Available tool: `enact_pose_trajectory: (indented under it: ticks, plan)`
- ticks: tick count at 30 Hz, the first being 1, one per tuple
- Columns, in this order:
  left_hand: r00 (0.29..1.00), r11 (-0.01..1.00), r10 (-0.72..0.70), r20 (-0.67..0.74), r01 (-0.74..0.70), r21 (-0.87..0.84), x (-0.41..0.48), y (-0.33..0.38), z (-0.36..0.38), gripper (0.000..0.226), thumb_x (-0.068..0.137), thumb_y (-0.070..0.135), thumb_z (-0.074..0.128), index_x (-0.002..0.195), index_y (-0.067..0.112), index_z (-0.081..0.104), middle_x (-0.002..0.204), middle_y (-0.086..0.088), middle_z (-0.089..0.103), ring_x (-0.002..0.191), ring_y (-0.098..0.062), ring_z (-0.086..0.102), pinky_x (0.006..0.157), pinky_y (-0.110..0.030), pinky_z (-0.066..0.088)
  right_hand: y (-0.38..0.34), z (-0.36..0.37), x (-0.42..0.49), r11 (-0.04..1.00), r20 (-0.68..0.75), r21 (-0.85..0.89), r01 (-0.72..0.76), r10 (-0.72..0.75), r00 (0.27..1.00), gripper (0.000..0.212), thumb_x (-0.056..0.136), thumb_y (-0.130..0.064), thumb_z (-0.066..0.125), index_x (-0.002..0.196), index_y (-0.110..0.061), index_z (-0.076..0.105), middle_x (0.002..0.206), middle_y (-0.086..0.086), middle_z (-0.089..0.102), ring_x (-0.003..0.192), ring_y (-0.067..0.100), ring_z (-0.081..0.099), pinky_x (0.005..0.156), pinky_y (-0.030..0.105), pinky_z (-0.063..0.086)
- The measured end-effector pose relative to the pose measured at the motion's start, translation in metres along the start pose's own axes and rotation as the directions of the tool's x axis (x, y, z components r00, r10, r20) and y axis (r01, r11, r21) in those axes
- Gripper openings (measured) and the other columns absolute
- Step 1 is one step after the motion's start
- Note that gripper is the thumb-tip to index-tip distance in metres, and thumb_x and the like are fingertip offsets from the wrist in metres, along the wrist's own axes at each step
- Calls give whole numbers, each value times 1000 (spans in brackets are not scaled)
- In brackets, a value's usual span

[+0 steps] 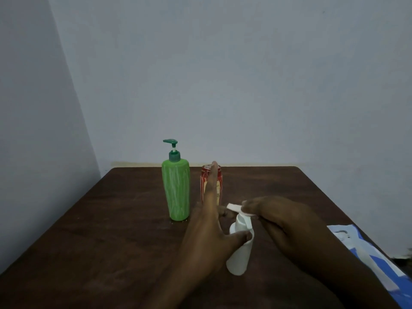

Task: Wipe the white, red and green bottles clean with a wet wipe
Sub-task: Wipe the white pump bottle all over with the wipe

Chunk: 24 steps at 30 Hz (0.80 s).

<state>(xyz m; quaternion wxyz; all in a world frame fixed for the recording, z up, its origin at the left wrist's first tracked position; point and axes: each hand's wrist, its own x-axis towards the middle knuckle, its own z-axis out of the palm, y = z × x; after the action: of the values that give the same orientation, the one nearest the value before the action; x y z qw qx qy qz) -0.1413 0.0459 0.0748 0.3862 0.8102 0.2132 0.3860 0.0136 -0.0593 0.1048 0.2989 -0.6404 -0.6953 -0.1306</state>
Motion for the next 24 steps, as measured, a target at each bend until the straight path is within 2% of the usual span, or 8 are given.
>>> enact_pose_trajectory:
  ticks: [2, 6, 10, 13, 15, 18, 21, 24]
  plan:
    - [1000, 999, -14, 9, 14, -42, 2, -2, 2, 144, 69, 15, 94, 144, 73, -14, 88, 5, 75, 85, -10, 72, 79, -35, 61, 0, -1, -4, 998, 7, -45, 34, -34, 999, 40, 69, -7, 61, 107, -10, 72, 107, 4, 71, 98, 21, 68, 79, 41, 58]
    - [1000, 995, -13, 10, 14, -98, 4, -8, 3, 141, 72, 13, 93, 147, 71, -12, 98, 5, 76, 92, -9, 73, 81, -35, 62, -7, -13, -13, 974, 47, -173, 150, -144, 989, 39, 65, -11, 67, 103, -19, 73, 108, -2, 71, 101, 16, 68, 75, 40, 59]
    - [1000, 988, -3, 25, 7, -151, 12, -15, 4, 141, 73, 10, 92, 153, 63, -11, 110, 9, 74, 100, -7, 74, 86, -44, 63, -4, -14, -12, 969, 78, -148, 199, -189, 979, 38, 69, -11, 67, 105, -19, 72, 110, -1, 71, 104, 14, 66, 81, 38, 58]
    - [997, 973, -60, 42, 68, -221, 20, -21, 3, 140, 72, 9, 93, 150, 68, -8, 114, 1, 75, 101, -14, 76, 89, -52, 62, 6, -5, -1, 982, 19, -111, 155, -154, 988, 33, 81, -12, 58, 111, -13, 70, 113, 3, 69, 106, 15, 65, 85, 36, 56]
    - [994, 966, -80, 80, 97, -239, 23, -24, 3, 141, 72, 9, 93, 149, 69, -9, 110, -3, 77, 99, -16, 76, 91, -53, 61, 12, 3, 8, 992, 6, -85, 97, -97, 995, 35, 87, -17, 49, 117, -12, 66, 116, 4, 68, 107, 16, 65, 87, 35, 56]
    - [992, 971, -77, 101, 98, -220, 26, -24, 0, 142, 73, 8, 93, 151, 65, -11, 102, -1, 78, 95, -12, 76, 92, -48, 61, 14, 5, 16, 998, 6, -60, 32, -32, 999, 34, 87, -10, 56, 120, -12, 64, 117, 4, 68, 107, 14, 64, 89, 34, 55]
    - [992, 976, -59, 110, 81, -202, 26, -25, -1, 141, 74, 10, 92, 152, 63, -12, 105, 1, 78, 96, -11, 76, 92, -48, 61, 5, -3, 9, 996, 20, -76, 52, -51, 999, 32, 85, -13, 58, 116, -13, 68, 116, 1, 68, 107, 10, 63, 92, 24, 51]
    - [994, 981, -51, 98, 68, -180, 24, -25, -1, 140, 73, 12, 93, 154, 61, -10, 112, 3, 76, 98, -10, 76, 91, -48, 62, -7, -13, -5, 993, 20, -78, 83, -82, 996, 27, 81, -12, 64, 107, -15, 72, 113, 0, 69, 106, 8, 64, 91, 24, 51]
